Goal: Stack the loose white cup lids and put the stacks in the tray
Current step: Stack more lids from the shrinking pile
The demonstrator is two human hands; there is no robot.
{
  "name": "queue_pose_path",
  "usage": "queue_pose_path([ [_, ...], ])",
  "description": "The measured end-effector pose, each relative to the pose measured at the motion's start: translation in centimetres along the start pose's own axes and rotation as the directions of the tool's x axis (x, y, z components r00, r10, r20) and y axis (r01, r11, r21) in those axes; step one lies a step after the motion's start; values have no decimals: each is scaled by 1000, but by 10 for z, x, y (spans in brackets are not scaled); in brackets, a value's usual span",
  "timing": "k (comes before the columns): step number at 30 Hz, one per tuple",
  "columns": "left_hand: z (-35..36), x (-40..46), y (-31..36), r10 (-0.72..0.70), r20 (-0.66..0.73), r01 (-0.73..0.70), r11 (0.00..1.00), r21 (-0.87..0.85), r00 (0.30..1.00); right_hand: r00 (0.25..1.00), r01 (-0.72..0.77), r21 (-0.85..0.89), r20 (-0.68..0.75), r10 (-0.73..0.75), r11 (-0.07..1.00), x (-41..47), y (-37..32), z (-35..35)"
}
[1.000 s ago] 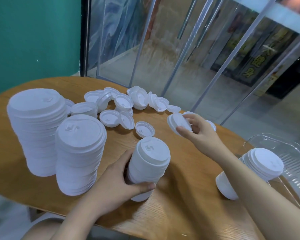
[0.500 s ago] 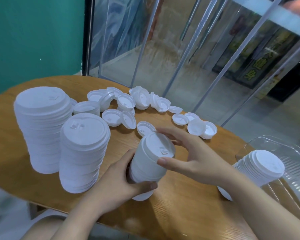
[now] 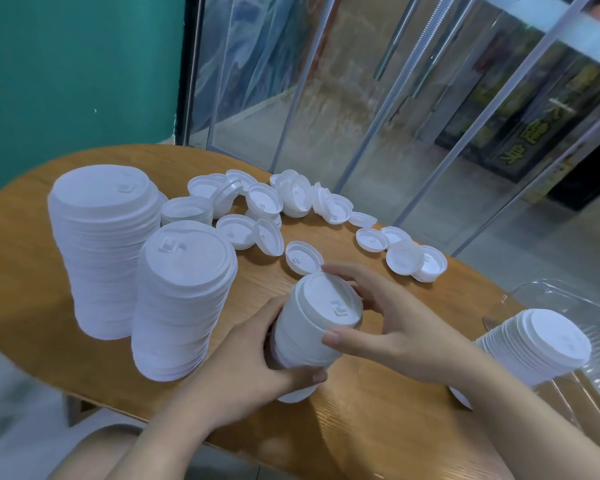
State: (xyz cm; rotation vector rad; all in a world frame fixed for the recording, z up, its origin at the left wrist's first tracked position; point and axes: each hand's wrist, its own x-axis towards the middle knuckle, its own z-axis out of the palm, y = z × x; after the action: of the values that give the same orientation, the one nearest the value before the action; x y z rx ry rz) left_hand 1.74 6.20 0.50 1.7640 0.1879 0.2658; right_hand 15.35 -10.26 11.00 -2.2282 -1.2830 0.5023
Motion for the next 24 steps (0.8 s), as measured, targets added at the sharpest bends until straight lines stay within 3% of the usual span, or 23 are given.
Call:
queue_pose_path([
  [3, 0, 0, -1, 4, -2, -4, 1000, 12, 1000, 1000, 13, 123, -5, -12, 992, 10, -1, -12],
  [8, 1, 2, -3, -3, -2, 3, 1000, 25, 1000, 969, -31, 309, -225, 105, 950, 69, 23, -29],
  [12, 0, 3, -2, 7, 2, -7, 999, 36, 1000, 983, -144, 51, -111, 149, 988, 116, 57, -12],
  [16, -2, 4, -2, 7, 6, -8, 999, 43, 1000, 989, -143, -260, -71, 128, 955, 140, 80, 15],
  [21, -4, 5, -5, 5, 17, -5, 999, 47, 1000, 996, -3, -335, -89, -29, 942, 152, 95, 31],
  [24, -5, 6, -5, 7, 21, -8, 999, 52, 1000, 974, -72, -309, -227, 0, 948, 156, 100, 34],
])
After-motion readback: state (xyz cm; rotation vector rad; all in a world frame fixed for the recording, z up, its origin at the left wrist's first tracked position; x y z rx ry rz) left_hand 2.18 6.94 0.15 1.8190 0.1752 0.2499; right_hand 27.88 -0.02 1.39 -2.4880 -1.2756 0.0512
